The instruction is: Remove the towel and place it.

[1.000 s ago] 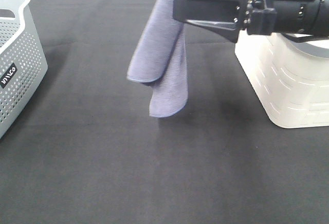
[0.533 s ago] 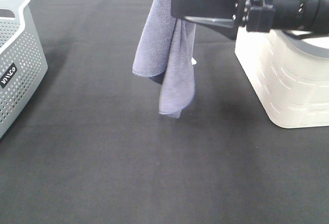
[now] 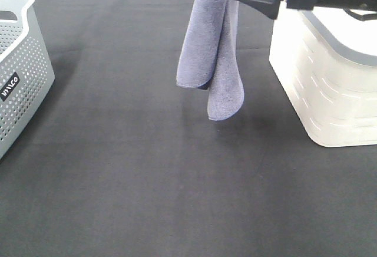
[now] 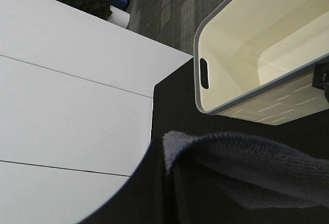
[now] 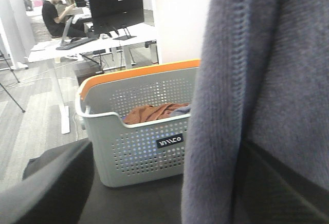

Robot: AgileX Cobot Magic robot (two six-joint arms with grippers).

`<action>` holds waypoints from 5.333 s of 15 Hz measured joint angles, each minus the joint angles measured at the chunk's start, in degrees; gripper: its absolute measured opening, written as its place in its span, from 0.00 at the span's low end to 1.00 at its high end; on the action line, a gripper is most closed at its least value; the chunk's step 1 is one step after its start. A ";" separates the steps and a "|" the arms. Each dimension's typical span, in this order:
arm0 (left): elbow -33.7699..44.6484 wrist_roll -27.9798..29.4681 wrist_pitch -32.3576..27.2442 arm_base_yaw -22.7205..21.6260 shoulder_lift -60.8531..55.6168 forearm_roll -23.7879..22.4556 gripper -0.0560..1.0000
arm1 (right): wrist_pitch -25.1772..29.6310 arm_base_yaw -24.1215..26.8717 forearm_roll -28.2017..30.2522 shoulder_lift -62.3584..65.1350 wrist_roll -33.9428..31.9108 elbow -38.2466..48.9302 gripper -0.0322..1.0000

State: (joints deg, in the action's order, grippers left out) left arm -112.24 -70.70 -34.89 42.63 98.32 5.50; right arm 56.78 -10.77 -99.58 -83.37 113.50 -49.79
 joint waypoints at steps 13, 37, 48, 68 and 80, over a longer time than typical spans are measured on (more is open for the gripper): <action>0.00 0.00 -1.26 0.00 0.00 0.06 0.05 | 6.02 -0.11 7.33 -4.64 -15.70 -6.88 0.75; 0.00 0.00 -1.26 0.00 1.95 -0.52 0.05 | 9.51 -3.84 25.15 -16.39 -18.56 -6.88 0.71; 0.00 0.00 -1.26 0.00 1.95 -0.52 0.05 | 7.68 -3.84 26.01 -16.39 -29.11 -6.88 0.62; 0.00 50.59 -32.54 0.00 1.95 -25.50 0.05 | 12.49 -3.84 67.21 1.55 -65.72 -28.07 0.04; -0.06 63.03 -32.72 -5.79 1.95 -28.48 0.05 | 12.61 -5.79 73.11 -10.26 -66.86 -40.91 0.04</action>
State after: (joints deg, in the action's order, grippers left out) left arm -112.30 -7.68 -67.61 36.84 100.27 -22.98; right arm 69.39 -16.56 -26.47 -93.62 46.64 -90.70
